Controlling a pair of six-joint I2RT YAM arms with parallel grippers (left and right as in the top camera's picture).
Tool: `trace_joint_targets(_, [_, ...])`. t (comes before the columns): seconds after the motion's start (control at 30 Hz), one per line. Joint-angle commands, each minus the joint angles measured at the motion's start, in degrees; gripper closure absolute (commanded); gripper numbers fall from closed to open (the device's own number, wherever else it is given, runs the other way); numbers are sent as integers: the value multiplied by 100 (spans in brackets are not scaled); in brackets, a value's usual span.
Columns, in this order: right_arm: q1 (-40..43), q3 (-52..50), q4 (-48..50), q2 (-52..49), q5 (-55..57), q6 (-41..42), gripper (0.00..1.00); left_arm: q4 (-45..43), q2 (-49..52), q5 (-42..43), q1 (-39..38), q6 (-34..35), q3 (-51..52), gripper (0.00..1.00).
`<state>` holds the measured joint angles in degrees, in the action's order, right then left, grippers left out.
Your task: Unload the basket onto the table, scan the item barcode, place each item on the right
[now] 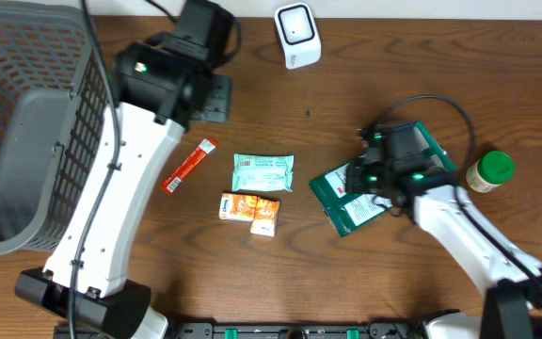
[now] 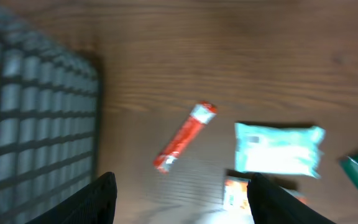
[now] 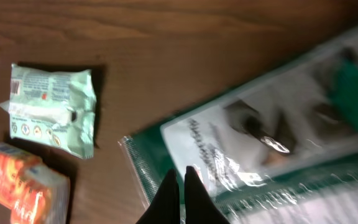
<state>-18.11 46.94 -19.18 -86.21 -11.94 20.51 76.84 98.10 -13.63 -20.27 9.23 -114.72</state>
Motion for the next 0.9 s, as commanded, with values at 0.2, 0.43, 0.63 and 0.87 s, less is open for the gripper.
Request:
trace_joint_targets(0.2, [-938, 46, 612, -1165, 1456, 146, 99, 52, 66, -341, 586, 247, 28, 16])
trace_joint_targets(0.43, [-638, 87, 11, -1318, 1676, 173, 99, 52, 66, -343, 586, 247, 28, 16])
trace_joint_targets(0.63, [-162, 424, -1445, -1115, 2793, -118, 99, 52, 66, -343, 586, 247, 28, 15])
trace_joint_targets(0.87, [345, 459, -1965, -1117, 3348, -1279, 97, 52, 66, -341, 586, 247, 28, 15])
